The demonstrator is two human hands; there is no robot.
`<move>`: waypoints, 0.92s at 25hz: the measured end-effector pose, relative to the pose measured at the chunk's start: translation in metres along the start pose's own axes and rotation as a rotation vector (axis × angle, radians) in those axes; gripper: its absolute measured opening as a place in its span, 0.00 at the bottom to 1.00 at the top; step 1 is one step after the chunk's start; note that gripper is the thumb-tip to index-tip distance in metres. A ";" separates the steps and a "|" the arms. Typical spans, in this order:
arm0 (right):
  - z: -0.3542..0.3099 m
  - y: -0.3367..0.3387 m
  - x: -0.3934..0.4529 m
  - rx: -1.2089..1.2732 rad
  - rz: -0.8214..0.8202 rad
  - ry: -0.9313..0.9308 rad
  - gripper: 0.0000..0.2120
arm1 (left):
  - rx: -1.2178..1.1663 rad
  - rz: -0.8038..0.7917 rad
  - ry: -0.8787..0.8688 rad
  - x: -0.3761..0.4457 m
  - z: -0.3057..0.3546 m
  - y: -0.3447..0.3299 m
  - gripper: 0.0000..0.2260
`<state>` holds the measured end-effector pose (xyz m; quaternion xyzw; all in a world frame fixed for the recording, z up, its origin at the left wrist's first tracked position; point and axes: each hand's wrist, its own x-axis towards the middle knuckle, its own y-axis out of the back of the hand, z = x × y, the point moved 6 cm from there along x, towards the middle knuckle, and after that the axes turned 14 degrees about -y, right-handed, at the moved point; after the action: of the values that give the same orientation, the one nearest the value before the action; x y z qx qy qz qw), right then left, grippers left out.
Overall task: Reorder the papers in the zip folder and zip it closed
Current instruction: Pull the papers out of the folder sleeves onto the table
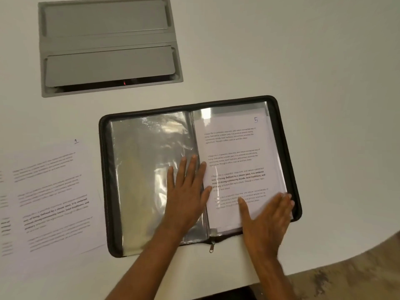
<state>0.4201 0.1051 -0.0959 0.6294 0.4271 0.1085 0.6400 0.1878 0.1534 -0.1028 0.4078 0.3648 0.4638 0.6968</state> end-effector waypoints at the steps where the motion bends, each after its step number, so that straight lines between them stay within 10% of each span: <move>1: -0.001 -0.001 -0.001 -0.030 0.007 0.009 0.54 | 0.048 0.006 -0.002 -0.002 -0.002 -0.005 0.30; 15: -0.026 0.013 0.011 0.041 0.002 0.229 0.38 | -0.046 0.099 0.079 0.007 -0.003 0.014 0.27; 23: -0.025 0.018 0.023 0.032 -0.002 0.236 0.45 | -0.338 0.195 0.074 0.164 -0.030 0.108 0.22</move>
<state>0.4244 0.1417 -0.0850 0.6222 0.5016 0.1744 0.5751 0.1736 0.3410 -0.0387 0.3009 0.2659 0.5983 0.6934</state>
